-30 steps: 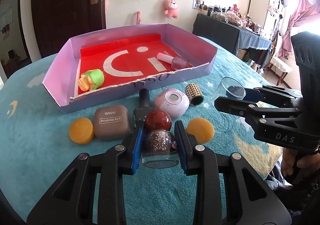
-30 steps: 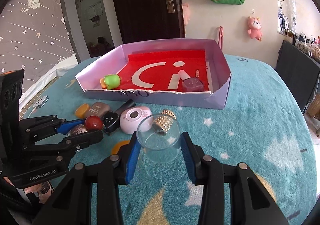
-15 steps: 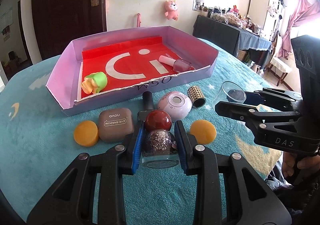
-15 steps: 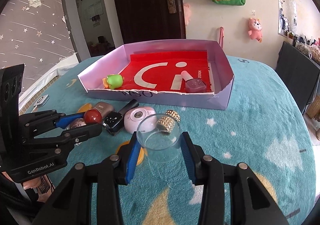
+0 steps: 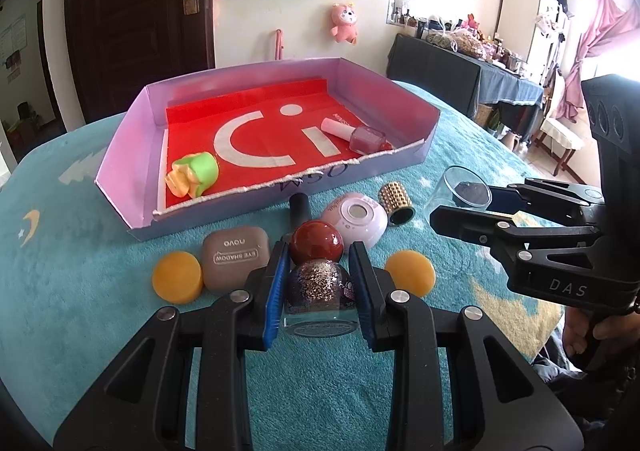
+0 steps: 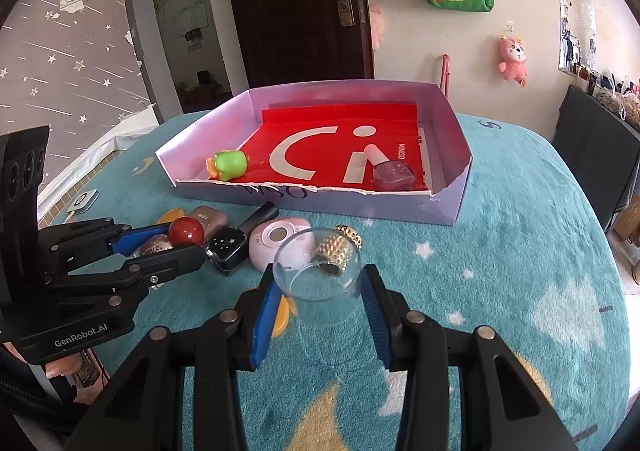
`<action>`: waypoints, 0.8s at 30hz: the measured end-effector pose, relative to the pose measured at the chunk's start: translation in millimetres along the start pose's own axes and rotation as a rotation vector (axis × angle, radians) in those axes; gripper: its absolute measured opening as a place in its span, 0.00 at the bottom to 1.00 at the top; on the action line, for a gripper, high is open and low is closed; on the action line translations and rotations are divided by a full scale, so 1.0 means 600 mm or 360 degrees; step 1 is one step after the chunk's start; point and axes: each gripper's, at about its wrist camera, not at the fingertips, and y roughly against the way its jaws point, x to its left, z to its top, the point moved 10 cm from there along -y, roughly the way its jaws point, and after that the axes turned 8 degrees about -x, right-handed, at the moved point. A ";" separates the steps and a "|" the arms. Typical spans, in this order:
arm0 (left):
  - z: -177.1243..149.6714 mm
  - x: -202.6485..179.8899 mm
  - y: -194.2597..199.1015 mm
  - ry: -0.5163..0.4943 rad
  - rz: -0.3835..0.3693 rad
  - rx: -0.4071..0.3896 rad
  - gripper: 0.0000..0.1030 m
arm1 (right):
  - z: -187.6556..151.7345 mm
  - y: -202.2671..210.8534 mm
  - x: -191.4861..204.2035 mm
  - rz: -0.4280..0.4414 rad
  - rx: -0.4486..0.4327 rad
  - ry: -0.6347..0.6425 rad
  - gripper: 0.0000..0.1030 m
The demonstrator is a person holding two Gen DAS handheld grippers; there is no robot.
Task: Organize rigid objects
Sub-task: 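Carry the glass cup toward the box while the left tool carries the glitter jar in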
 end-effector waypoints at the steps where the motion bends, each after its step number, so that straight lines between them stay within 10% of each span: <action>1: 0.003 0.002 0.000 0.0001 0.0001 -0.0004 0.28 | 0.002 0.000 0.000 0.0000 -0.0003 0.0002 0.42; 24: 0.115 0.050 -0.088 -0.0012 -0.0035 -0.0038 0.28 | 0.112 -0.066 -0.013 0.0025 -0.0076 0.0113 0.42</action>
